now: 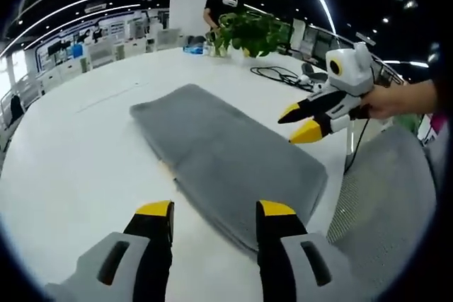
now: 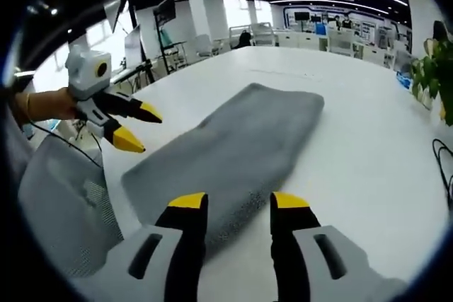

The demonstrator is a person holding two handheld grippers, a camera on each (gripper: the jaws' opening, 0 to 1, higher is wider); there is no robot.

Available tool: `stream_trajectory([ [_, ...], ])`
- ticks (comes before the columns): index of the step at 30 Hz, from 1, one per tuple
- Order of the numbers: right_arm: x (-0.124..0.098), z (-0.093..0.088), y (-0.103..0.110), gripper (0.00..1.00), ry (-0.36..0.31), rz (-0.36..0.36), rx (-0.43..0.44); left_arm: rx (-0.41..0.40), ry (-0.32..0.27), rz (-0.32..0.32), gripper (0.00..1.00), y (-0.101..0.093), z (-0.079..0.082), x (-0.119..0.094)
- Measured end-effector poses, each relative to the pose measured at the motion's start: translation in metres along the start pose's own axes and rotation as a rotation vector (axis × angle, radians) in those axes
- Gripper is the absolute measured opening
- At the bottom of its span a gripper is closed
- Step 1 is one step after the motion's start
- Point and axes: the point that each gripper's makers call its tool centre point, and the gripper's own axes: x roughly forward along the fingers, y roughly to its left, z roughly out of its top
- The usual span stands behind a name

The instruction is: Fold the towel on the table until its edges align and the towel forms a compact rectangular stack.

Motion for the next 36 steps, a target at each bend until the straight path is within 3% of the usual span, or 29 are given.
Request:
stream_trajectory([
  [9, -0.007, -0.016, 0.02, 0.33, 0.032, 0.017, 0.007, 0.0, 0.051, -0.033, 0.46, -0.014, -0.027, -0.002],
  [12, -0.01, -0.023, 0.027, 0.32, 0.055, 0.029, -0.016, 0.03, 0.111, -0.034, 0.45, -0.015, -0.041, -0.003],
  [16, -0.015, -0.032, 0.031, 0.29, 0.08, 0.029, -0.039, 0.051, 0.122, -0.043, 0.43, -0.017, -0.047, -0.005],
  [22, -0.021, -0.043, 0.039, 0.28, 0.098, 0.038, -0.015, 0.046, 0.118, -0.05, 0.4, -0.021, -0.047, -0.003],
  [28, -0.023, -0.043, 0.047, 0.28, 0.115, 0.062, -0.051, 0.101, 0.113, -0.058, 0.39, -0.026, -0.043, -0.003],
  [31, -0.023, -0.047, 0.05, 0.28, 0.128, 0.072, -0.052, 0.215, 0.142, -0.058, 0.39, -0.03, -0.04, -0.006],
  [36, -0.024, -0.054, 0.052, 0.27, 0.159, 0.069, -0.033, 0.329, 0.109, -0.111, 0.38, -0.053, -0.029, -0.008],
])
